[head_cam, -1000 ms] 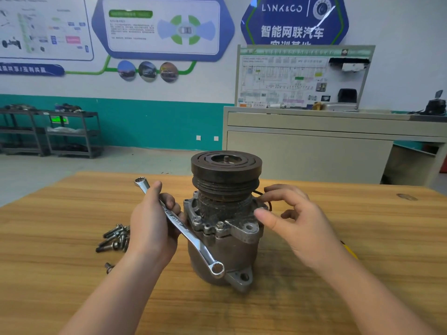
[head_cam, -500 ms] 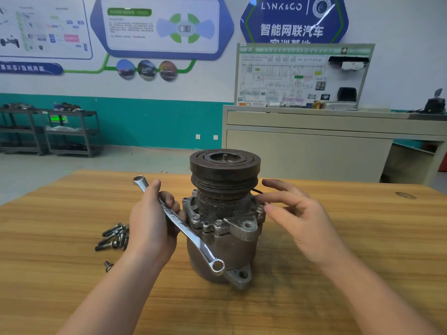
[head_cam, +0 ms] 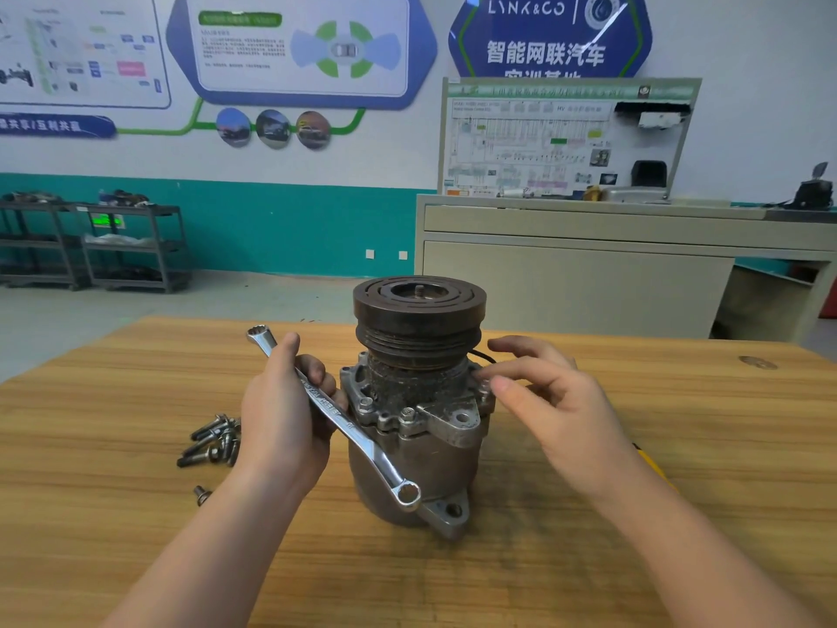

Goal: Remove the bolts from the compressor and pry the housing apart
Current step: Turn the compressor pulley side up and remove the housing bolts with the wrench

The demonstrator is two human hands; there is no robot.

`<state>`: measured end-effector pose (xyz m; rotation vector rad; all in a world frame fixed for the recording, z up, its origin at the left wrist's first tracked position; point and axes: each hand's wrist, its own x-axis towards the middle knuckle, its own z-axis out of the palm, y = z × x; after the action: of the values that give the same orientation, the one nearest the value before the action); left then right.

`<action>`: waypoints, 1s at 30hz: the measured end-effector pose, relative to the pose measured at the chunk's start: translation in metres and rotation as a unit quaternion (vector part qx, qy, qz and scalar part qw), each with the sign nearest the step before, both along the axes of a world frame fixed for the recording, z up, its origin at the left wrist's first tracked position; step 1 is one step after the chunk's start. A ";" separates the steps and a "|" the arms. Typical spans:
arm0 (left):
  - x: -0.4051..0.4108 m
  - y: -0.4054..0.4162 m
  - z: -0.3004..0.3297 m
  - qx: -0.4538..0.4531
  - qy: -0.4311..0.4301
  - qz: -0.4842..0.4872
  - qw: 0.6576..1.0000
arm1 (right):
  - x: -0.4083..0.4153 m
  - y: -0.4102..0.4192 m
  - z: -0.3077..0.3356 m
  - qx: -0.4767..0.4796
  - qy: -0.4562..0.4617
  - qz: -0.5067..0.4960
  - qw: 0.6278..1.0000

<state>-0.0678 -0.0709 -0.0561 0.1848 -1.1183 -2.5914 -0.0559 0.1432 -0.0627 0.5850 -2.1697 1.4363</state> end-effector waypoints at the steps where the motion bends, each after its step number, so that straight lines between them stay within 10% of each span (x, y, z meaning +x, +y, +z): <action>1: 0.000 0.000 0.000 -0.001 0.001 0.000 1.000 | 0.001 0.000 0.001 0.011 -0.002 0.005 1.000; 30: 0.001 -0.003 -0.003 -0.053 -0.008 -0.021 0.998 | 0.000 -0.003 -0.003 -0.041 -0.007 0.040 0.998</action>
<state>-0.0672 -0.0734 -0.0594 0.1609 -1.2739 -2.5637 -0.0561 0.1405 -0.0658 0.6398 -2.1079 1.5677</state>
